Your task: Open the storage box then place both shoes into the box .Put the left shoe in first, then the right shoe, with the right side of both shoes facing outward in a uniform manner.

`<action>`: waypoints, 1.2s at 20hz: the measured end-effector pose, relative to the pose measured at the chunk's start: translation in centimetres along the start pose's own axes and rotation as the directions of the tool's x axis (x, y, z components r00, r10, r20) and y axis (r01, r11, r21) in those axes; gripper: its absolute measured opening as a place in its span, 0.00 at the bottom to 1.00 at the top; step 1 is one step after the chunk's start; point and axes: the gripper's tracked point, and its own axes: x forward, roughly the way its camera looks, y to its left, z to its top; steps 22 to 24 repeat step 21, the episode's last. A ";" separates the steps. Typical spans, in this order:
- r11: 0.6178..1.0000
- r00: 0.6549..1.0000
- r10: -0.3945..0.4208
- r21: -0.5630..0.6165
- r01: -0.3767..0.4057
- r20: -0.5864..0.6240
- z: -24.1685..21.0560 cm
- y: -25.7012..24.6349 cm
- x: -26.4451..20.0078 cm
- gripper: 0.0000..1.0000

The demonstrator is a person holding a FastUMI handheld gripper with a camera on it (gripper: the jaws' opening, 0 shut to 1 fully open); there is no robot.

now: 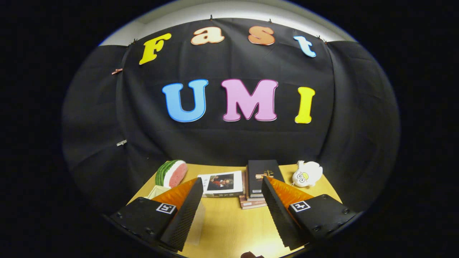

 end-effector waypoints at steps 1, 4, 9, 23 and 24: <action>0.999 0.999 -0.038 -0.004 0.038 0.034 0.5 -1.5 -0.5 0.99; 0.988 0.984 -0.156 0.007 0.156 0.083 0.9 -6.6 -1.9 0.99; 0.939 0.930 -0.344 0.019 0.345 0.129 -0.2 -14.1 -4.2 0.98; 0.977 0.970 -0.210 -0.001 0.212 0.126 -0.7 -16.2 0.2 0.98; 0.977 0.970 -0.210 -0.001 0.212 0.126 -0.7 -16.2 0.2 0.98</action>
